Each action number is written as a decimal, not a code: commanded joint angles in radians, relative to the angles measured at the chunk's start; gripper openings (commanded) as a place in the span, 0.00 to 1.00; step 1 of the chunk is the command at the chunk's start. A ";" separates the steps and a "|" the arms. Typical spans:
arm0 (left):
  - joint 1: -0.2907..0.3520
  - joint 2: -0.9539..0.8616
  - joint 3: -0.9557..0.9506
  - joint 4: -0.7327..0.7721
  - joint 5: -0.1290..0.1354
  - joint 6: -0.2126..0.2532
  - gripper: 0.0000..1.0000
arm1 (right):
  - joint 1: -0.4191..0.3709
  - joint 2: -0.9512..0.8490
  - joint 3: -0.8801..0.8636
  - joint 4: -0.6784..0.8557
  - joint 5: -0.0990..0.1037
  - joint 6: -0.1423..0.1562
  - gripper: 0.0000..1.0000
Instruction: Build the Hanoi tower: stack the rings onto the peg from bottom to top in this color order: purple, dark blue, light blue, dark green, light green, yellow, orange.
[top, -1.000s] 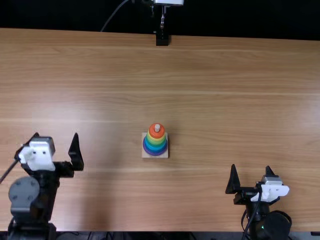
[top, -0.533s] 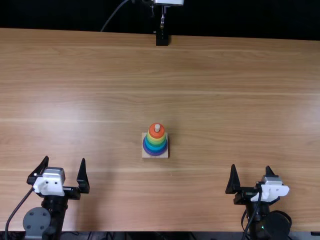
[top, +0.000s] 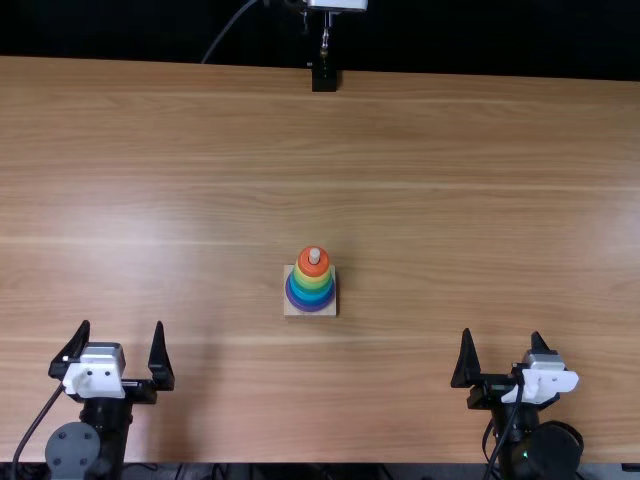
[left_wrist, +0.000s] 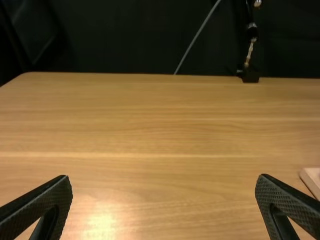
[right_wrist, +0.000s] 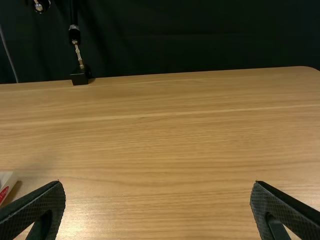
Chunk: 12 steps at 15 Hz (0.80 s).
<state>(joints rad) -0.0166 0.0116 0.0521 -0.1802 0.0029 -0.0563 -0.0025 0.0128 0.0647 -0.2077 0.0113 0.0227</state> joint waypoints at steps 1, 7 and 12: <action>0.007 -0.012 -0.052 -0.153 -0.001 0.008 1.00 | -0.007 -0.013 -0.049 -0.068 0.007 -0.004 1.00; 0.006 -0.012 -0.052 -0.284 0.001 0.021 1.00 | -0.007 -0.013 -0.049 -0.068 0.007 -0.004 1.00; 0.006 -0.012 -0.052 -0.284 0.001 0.021 1.00 | -0.007 -0.013 -0.049 -0.068 0.007 -0.004 1.00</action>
<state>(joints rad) -0.0170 0.0116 0.1059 -0.3801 0.0040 -0.0517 -0.0025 0.0128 0.0647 -0.2077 0.0113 0.0231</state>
